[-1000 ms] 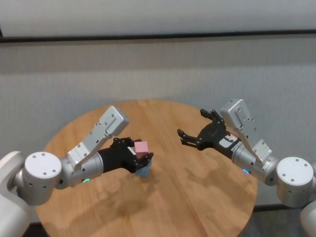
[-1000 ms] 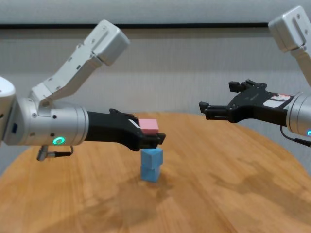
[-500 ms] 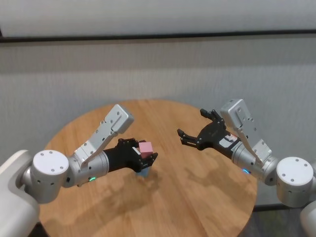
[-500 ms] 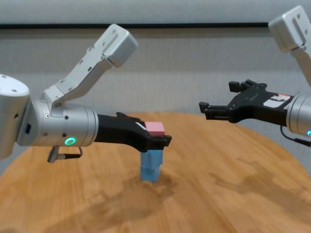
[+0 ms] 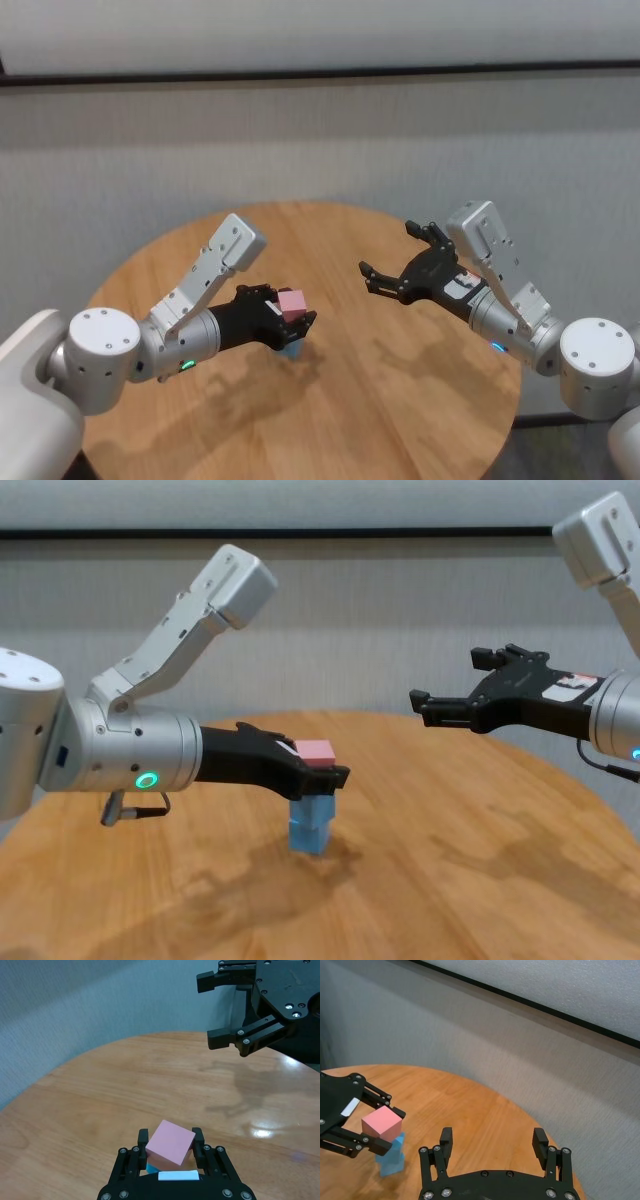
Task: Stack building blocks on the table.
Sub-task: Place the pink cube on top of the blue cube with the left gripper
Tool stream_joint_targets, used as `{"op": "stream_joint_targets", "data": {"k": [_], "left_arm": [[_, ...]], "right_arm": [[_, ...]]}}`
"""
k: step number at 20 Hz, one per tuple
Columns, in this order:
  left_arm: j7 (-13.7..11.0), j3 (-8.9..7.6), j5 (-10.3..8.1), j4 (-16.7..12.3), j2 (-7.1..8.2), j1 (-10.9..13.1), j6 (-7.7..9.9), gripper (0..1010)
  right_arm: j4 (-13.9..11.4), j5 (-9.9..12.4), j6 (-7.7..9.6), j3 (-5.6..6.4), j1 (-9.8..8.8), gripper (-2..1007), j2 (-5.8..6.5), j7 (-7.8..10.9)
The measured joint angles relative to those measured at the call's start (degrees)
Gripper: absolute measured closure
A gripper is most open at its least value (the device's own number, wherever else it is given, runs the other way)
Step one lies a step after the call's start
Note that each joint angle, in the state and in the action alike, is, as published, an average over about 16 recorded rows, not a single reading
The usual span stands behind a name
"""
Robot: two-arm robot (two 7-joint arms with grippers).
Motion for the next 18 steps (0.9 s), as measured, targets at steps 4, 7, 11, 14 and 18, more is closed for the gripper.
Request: {"op": "stream_joint_targets", "data": {"k": [4,7,11,14,18], "left_arm": [[-0.12,-0.07,-0.26,1.63,-0.63,-0.56,-0.53,466],[-0.24,-0.05,-0.33,2.71,-1.08,-0.99,-0.99,466],[-0.44,0.01,-0.35,4.06,-1.61,-1.55,-1.59,466],[-0.59,0.05,-0.32,5.02,-1.94,-1.94,-2.01,466],[-0.83,0.06,-0.29,6.18,-2.29,-2.41,-2.48,466]], "right_arm": [[0.00,0.00,0.00,0.00,0.00,1,0.00,0.00],[0.00,0.00,0.00,0.00,0.00,1,0.00,0.00],[0.00,0.00,0.00,0.00,0.00,0,0.00,0.00],[0.00,0.00,0.00,0.00,0.00,0,0.00,0.00],[0.00,0.00,0.00,0.00,0.00,0,0.00,0.00]]}}
